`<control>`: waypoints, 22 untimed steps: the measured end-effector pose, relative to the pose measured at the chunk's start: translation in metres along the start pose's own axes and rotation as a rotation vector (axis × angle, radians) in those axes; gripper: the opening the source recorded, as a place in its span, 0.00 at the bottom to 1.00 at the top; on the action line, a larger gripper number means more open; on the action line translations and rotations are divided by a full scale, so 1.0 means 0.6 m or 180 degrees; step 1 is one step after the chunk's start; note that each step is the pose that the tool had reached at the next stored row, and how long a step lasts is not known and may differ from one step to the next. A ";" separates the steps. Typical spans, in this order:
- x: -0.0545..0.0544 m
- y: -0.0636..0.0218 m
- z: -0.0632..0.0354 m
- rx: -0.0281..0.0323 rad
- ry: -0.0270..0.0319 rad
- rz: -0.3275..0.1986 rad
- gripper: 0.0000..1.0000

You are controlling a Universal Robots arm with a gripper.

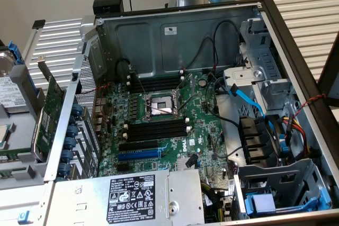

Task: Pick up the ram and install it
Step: 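Pick up the ram and move it above insertion slot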

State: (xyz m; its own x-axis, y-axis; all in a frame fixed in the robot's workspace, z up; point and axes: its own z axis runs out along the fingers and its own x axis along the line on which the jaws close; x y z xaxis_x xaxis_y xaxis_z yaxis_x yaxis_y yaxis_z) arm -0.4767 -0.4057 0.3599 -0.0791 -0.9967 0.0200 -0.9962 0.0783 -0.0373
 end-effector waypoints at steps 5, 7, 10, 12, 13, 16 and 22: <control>0.004 0.003 0.012 -0.0006 -0.0004 -0.0054 0.45; 0.005 0.004 0.018 -0.0015 -0.0004 -0.0058 0.45; 0.010 0.004 0.026 -0.0035 -0.0004 -0.0064 0.45; 0.016 0.004 0.031 -0.0046 -0.0010 -0.0069 0.45; 0.020 0.004 0.034 -0.0051 -0.0013 -0.0070 0.45; 0.031 0.003 0.042 -0.0059 -0.0020 -0.0070 0.45; 0.049 0.000 0.055 -0.0095 -0.0066 -0.0069 0.45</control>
State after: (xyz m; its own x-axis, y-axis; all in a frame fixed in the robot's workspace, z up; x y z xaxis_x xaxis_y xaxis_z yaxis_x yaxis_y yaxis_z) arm -0.4781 -0.4357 0.3275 -0.0570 -0.9984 -0.0002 -0.9983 0.0570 -0.0073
